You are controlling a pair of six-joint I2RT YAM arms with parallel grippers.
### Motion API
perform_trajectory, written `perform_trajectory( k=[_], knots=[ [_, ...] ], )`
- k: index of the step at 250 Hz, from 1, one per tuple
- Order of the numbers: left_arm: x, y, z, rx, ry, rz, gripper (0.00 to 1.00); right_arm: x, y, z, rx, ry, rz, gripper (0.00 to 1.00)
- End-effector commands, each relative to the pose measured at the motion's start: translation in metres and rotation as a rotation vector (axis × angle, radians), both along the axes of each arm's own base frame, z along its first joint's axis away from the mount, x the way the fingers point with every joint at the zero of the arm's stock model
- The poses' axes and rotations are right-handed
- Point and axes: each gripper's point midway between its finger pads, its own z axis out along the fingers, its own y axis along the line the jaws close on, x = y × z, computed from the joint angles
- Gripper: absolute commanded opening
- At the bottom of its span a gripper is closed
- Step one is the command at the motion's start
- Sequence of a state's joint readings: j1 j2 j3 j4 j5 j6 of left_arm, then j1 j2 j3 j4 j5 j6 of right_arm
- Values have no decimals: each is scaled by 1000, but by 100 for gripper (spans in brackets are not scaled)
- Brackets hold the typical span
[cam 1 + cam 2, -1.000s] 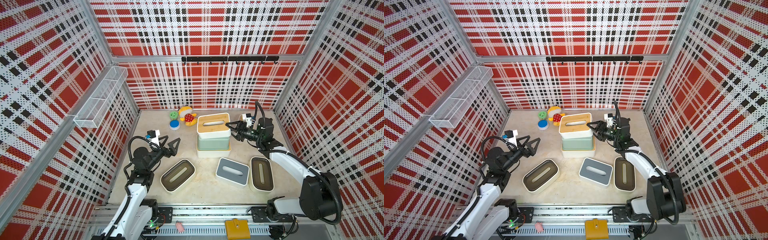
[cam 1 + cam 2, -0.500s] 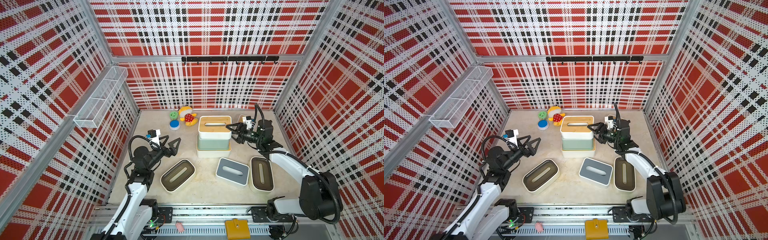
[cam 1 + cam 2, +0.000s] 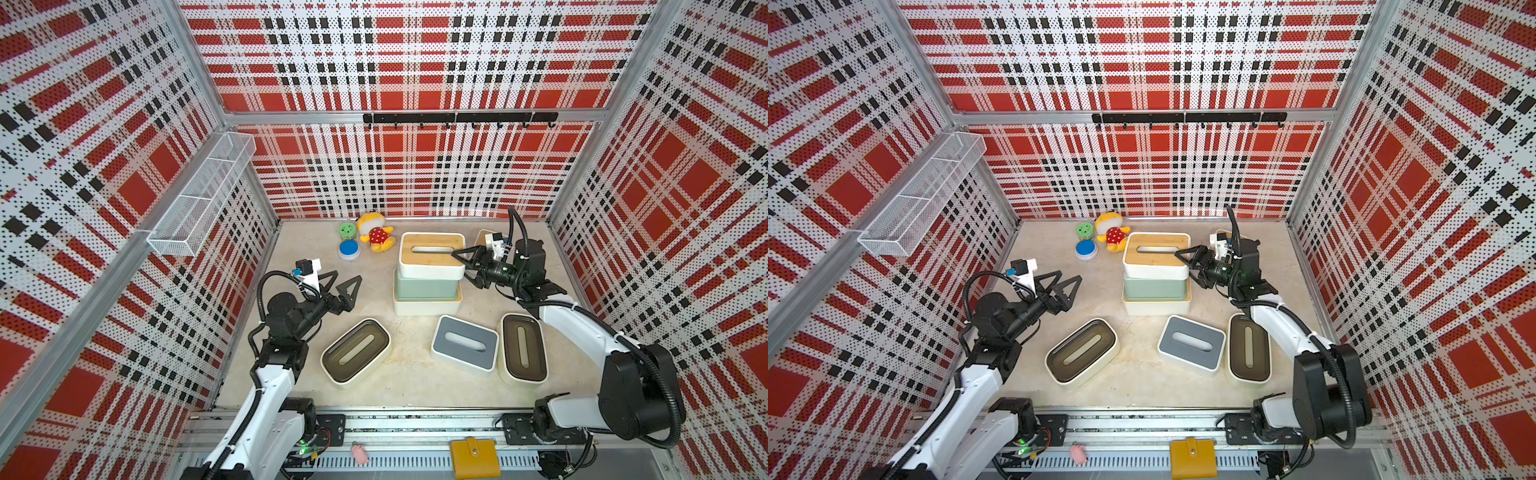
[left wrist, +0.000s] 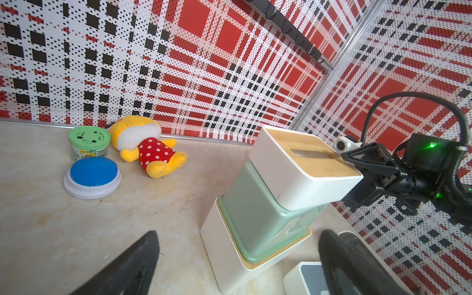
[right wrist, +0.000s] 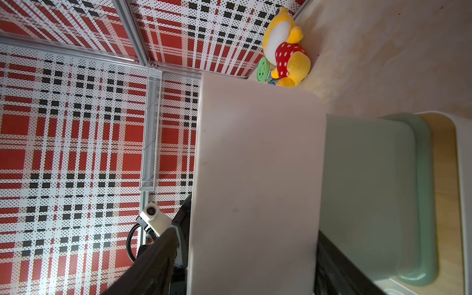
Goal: Stack the tissue boxes
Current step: Place the tissue box at the tissue box, then adjust the tissue box on the tissue box.
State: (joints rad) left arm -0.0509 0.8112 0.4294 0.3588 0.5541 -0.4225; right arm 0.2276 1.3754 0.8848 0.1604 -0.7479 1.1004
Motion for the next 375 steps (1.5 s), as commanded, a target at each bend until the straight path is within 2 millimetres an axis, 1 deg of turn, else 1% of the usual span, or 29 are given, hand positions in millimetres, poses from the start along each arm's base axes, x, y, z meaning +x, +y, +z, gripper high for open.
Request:
perform_trajectory(
  k=[1, 37, 95, 127, 137, 141, 167, 198, 205, 229, 246, 259, 291, 307, 318, 341, 360, 375],
  knots=[
    [0, 1, 22, -12, -59, -3, 99, 5, -3, 9, -25, -48, -13, 84],
    [1, 1, 22, -15, -56, 2, 99, 6, -4, 6, -37, -45, -14, 87],
    [1, 1, 22, -15, -56, 2, 99, 6, -4, 7, -58, -54, -14, 90],
    [5, 6, 21, -43, -26, 19, 99, 5, -11, 7, -93, -55, -40, 94],
    [9, 8, 19, -61, 3, 27, 99, 6, -14, 10, -94, -64, -47, 97],
    [11, 9, 18, -68, 17, 31, 99, 7, -16, 10, -97, -65, -52, 100],
    [26, 21, 11, -133, 124, 74, 99, 9, -27, 21, -95, -87, -80, 100],
    [36, 30, 2, -194, 246, 90, 99, 7, -37, 36, -130, -123, -97, 100],
    [39, 29, -1, -201, 295, 75, 99, 7, -40, 39, -143, -128, -104, 100],
    [48, 11, -11, -246, 483, -32, 100, 6, -48, 49, -212, -155, -126, 100],
    [51, 0, -11, -278, 559, -102, 99, 6, -50, 54, -239, -171, -135, 100],
    [52, -8, -5, -279, 558, -128, 99, 7, -51, 57, -246, -182, -135, 100],
    [57, -12, 8, -273, 526, -87, 99, 10, -47, 62, -229, -195, -121, 100],
    [61, -13, 10, -307, 545, -67, 99, 11, -47, 62, -225, -199, -120, 99],
    [67, -11, 7, -360, 589, -52, 99, 11, -47, 62, -225, -197, -120, 100],
    [76, -27, 13, -514, 637, -176, 100, 11, -46, 62, -223, -201, -114, 100],
    [77, -37, 21, -523, 595, -229, 99, 11, -44, 60, -213, -199, -104, 100],
    [78, -41, 27, -519, 545, -234, 99, 11, -43, 59, -207, -195, -100, 100]
  ],
)
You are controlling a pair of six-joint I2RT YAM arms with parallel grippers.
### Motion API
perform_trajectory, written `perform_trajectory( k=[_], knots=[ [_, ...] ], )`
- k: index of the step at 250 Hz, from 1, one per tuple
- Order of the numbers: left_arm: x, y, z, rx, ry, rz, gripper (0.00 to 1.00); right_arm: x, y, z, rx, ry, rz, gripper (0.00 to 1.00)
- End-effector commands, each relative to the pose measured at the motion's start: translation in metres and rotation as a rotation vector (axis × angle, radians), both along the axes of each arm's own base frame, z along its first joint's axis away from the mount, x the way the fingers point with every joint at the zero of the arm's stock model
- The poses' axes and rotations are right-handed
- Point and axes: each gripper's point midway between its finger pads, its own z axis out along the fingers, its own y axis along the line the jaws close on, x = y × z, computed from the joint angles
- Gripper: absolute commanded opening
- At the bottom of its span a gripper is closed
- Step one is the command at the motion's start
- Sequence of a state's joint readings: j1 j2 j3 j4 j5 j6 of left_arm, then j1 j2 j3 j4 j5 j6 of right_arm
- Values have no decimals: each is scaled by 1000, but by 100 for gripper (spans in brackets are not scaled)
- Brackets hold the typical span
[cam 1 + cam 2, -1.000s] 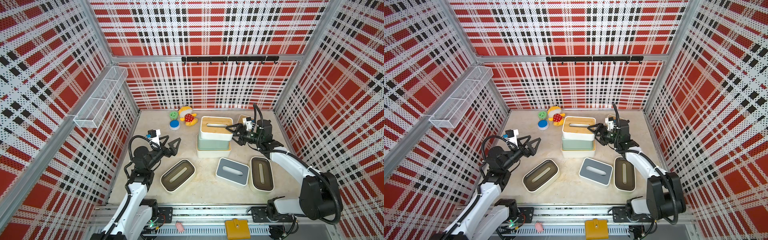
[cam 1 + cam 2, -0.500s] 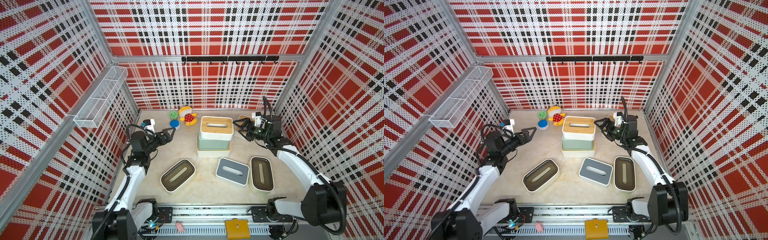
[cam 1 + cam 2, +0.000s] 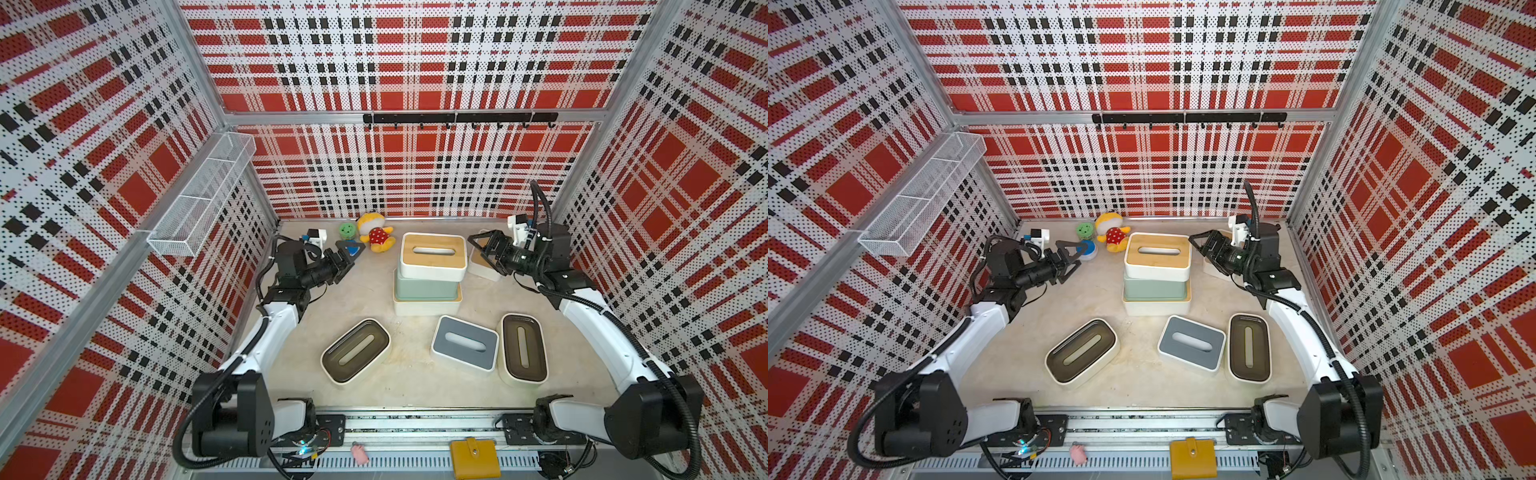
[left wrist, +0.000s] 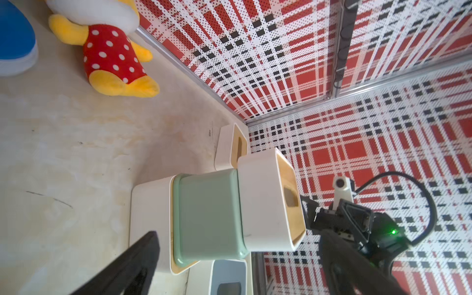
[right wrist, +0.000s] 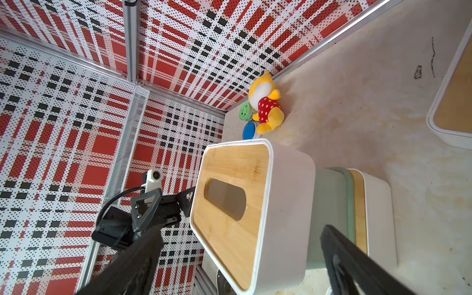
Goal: Stack the tissue boxes
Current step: Adjust the tissue box on the tissue box.
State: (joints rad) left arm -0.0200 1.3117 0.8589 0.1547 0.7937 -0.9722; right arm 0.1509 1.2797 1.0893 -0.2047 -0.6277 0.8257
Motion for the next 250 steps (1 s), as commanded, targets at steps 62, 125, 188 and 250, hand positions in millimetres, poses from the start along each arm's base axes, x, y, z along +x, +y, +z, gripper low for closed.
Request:
perform_trajectory(
  k=[62, 125, 188, 250],
  knots=[
    [-8, -37, 48, -72, -188, -47, 99, 0, 2, 5, -3, -44, 23, 100],
    [-4, -58, 44, -14, -193, -57, 99, 1, 11, 1, 29, -36, 61, 100],
    [2, -71, 42, 213, -117, -95, 99, 1, 20, -1, 24, -37, 91, 100],
    [5, -104, 36, 404, -125, -141, 99, 6, 30, -3, 12, -32, 109, 100]
  ],
)
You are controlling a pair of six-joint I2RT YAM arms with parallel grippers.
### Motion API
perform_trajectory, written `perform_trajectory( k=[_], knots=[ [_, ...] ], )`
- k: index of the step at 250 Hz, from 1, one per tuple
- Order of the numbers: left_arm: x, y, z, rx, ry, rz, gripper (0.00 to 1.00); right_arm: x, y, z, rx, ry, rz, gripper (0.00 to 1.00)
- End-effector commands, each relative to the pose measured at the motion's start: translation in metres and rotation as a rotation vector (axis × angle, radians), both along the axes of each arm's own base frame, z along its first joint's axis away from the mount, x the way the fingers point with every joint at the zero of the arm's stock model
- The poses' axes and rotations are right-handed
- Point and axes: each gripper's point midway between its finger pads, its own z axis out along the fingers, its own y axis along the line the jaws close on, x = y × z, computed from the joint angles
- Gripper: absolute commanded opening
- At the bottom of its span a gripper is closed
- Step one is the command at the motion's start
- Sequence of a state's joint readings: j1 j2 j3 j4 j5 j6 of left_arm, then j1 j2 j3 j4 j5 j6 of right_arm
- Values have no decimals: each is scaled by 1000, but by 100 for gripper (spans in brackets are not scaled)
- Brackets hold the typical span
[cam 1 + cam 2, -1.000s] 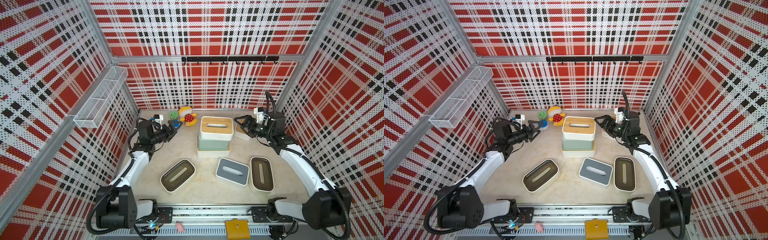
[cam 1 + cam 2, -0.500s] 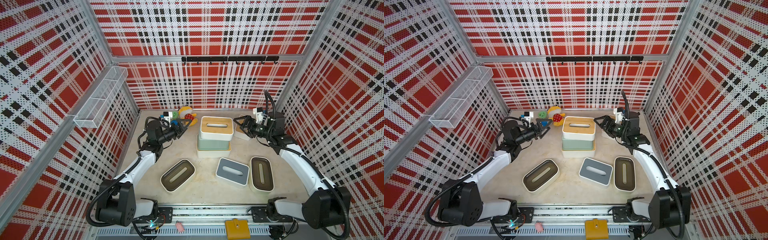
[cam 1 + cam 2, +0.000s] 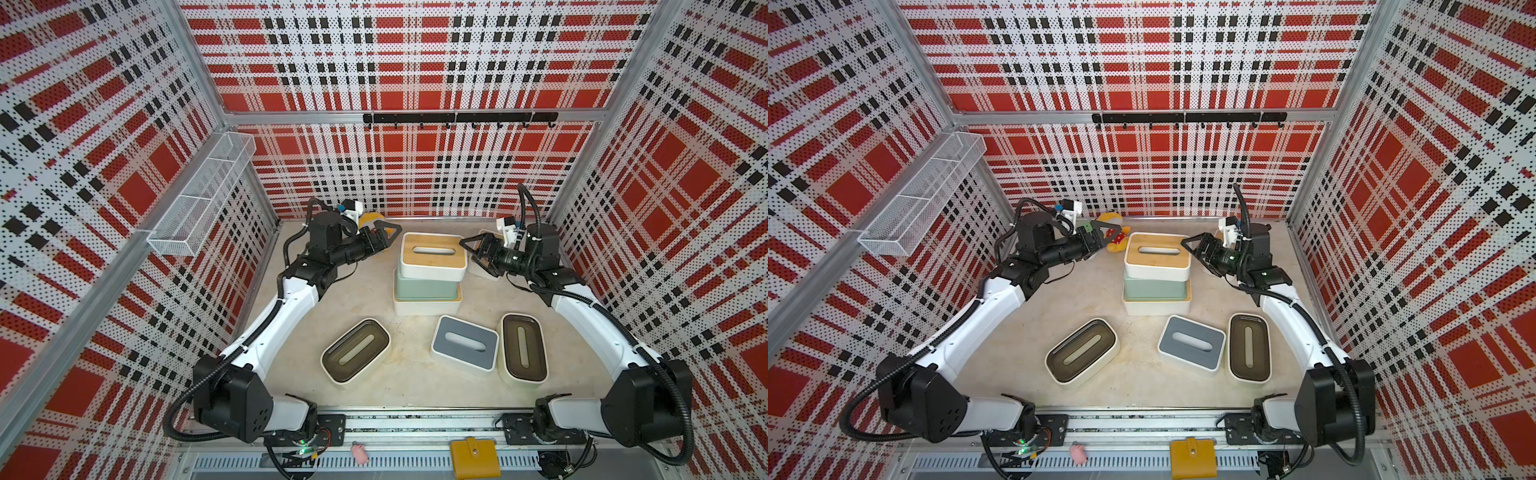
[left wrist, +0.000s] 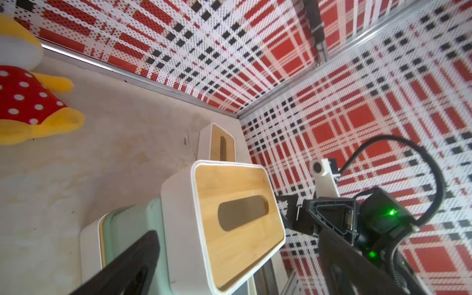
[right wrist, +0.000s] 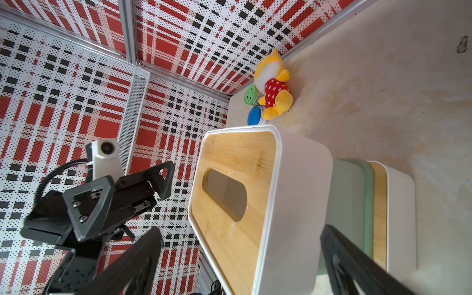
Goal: Stack the tissue boxes
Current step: Adjust the tissue box on the tissue box.
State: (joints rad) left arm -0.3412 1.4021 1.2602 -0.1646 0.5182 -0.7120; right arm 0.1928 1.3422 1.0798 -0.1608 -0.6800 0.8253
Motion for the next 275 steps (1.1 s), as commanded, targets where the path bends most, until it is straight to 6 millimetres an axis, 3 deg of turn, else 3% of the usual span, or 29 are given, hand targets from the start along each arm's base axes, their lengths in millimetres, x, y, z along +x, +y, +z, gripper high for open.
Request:
perform_trajectory(
  k=[1, 66, 145, 210, 275],
  knots=[
    [1, -7, -37, 165, 65, 2, 99, 5, 6, 15, 0, -63, 18, 100],
    [14, -24, -58, 309, 120, -11, 99, 7, 13, 17, -6, -70, 39, 100],
    [11, -43, -54, 288, 81, -81, 99, 11, 23, 18, 27, -68, 65, 100],
    [0, -58, -58, 288, 85, -152, 99, 15, 30, 19, 39, -71, 79, 100],
    [-11, -56, -57, 290, 85, -156, 99, 16, 36, 22, 42, -75, 92, 100]
  ],
)
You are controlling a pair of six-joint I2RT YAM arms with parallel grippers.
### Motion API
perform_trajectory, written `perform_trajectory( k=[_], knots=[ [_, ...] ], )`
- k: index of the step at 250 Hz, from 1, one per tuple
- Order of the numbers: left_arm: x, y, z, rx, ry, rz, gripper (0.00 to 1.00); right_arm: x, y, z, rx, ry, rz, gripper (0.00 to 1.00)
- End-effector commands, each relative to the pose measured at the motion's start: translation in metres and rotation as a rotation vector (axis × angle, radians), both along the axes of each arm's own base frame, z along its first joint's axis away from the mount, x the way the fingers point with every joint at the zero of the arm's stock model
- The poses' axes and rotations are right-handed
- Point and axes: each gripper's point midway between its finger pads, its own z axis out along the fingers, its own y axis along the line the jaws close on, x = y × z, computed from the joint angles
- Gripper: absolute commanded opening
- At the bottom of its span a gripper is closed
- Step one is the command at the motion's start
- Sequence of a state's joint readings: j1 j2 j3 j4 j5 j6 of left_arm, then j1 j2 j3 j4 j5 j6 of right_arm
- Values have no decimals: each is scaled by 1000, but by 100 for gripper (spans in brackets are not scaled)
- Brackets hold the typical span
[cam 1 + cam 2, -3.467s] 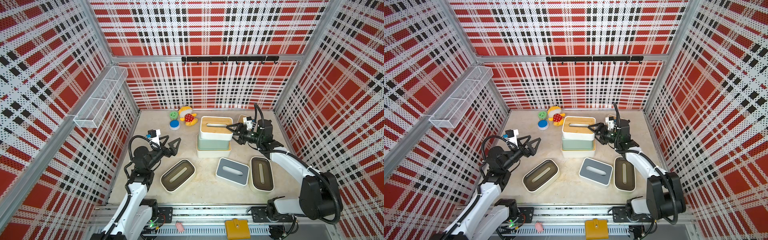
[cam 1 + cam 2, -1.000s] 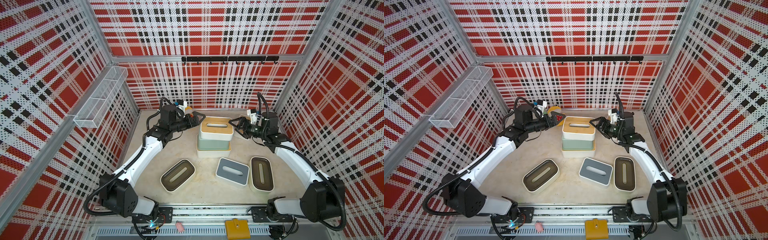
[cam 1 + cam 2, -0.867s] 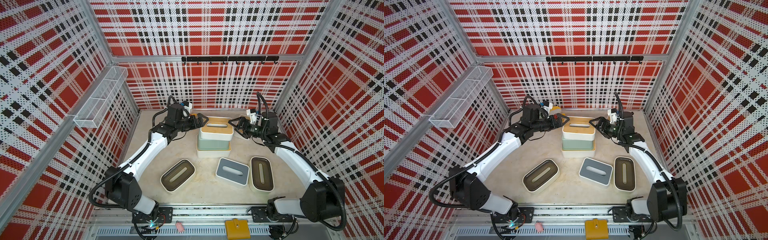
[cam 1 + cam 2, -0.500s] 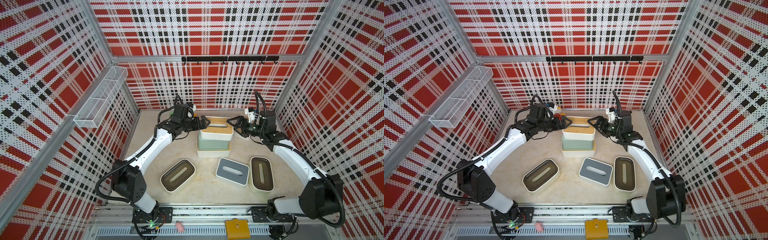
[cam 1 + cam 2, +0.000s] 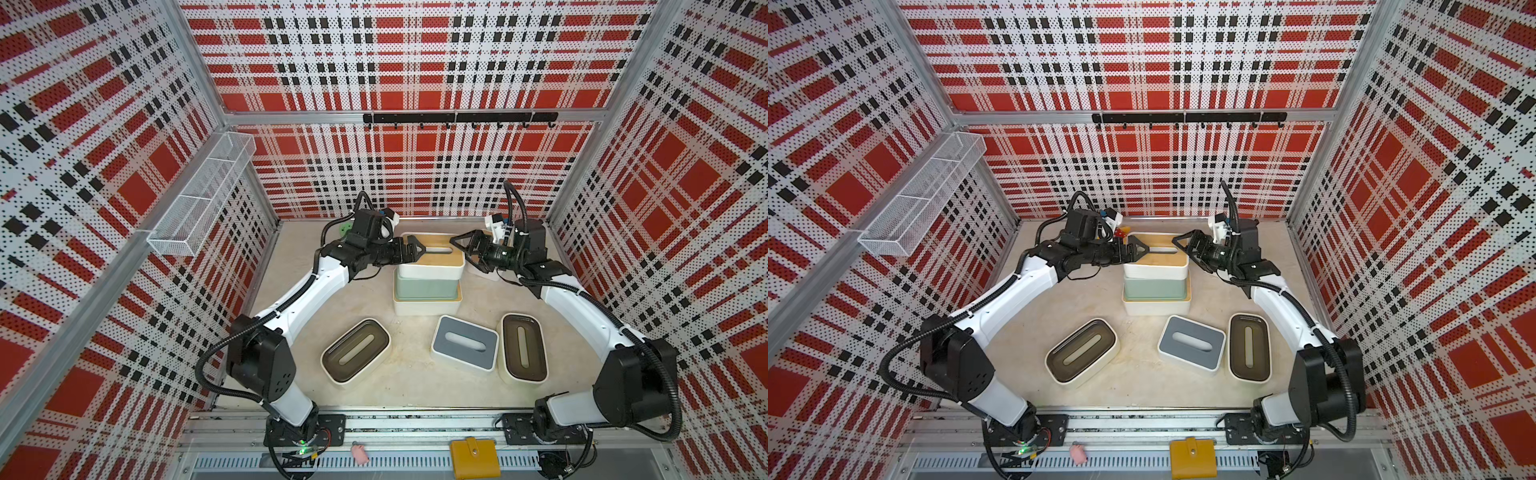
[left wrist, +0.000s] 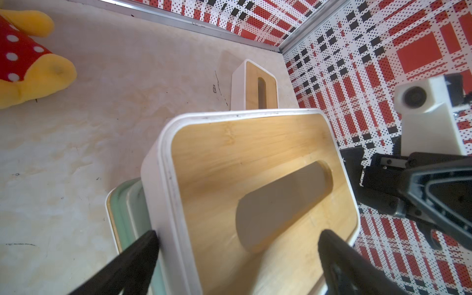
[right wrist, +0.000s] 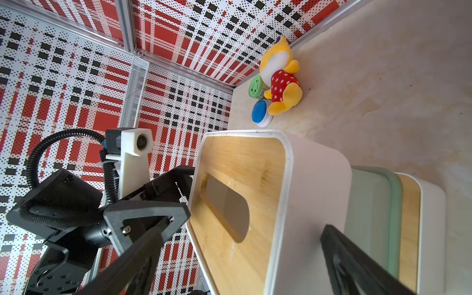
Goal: Stack the tissue boxes
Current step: Adjust the tissue box on the tissue box.
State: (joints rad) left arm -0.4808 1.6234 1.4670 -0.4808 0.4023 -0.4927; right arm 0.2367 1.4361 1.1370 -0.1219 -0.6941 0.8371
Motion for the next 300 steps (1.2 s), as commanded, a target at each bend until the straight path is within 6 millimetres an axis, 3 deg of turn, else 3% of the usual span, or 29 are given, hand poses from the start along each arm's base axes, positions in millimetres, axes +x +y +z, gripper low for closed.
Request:
perform_trajectory(
  k=[1, 300],
  knots=[
    [-13, -6, 15, -16, -31, -36, 99, 3, 12, 26, 32, -83, 39, 100],
    [-29, -1, 24, -20, -32, -39, 99, -6, 21, 19, 52, -63, 52, 100]
  ],
)
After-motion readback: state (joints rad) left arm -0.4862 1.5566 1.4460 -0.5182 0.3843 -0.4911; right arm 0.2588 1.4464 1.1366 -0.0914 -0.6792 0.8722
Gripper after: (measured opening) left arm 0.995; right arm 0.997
